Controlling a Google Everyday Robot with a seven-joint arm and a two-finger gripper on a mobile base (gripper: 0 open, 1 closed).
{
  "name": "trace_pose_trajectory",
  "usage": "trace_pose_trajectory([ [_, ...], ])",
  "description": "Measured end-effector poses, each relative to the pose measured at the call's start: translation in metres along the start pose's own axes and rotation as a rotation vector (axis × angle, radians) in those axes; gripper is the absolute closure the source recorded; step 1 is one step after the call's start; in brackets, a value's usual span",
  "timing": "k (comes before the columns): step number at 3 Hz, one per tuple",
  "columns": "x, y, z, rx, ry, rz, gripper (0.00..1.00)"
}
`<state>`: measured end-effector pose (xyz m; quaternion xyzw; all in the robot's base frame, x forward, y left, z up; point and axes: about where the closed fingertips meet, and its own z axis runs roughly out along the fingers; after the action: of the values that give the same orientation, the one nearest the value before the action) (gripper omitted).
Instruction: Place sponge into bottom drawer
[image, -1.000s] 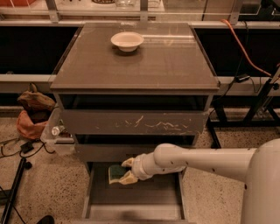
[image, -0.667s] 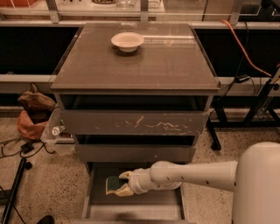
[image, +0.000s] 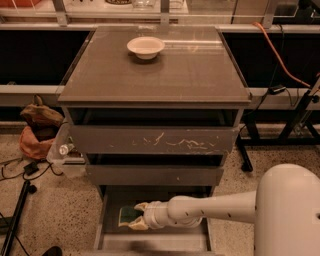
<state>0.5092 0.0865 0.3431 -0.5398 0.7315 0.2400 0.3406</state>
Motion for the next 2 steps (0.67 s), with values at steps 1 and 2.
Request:
trace_pose_trajectory([
  [1,0.010,0.001,0.007,-0.005,0.000,0.019,1.00],
  [2,0.057,-0.004,0.022,0.022,0.028,0.079,1.00],
])
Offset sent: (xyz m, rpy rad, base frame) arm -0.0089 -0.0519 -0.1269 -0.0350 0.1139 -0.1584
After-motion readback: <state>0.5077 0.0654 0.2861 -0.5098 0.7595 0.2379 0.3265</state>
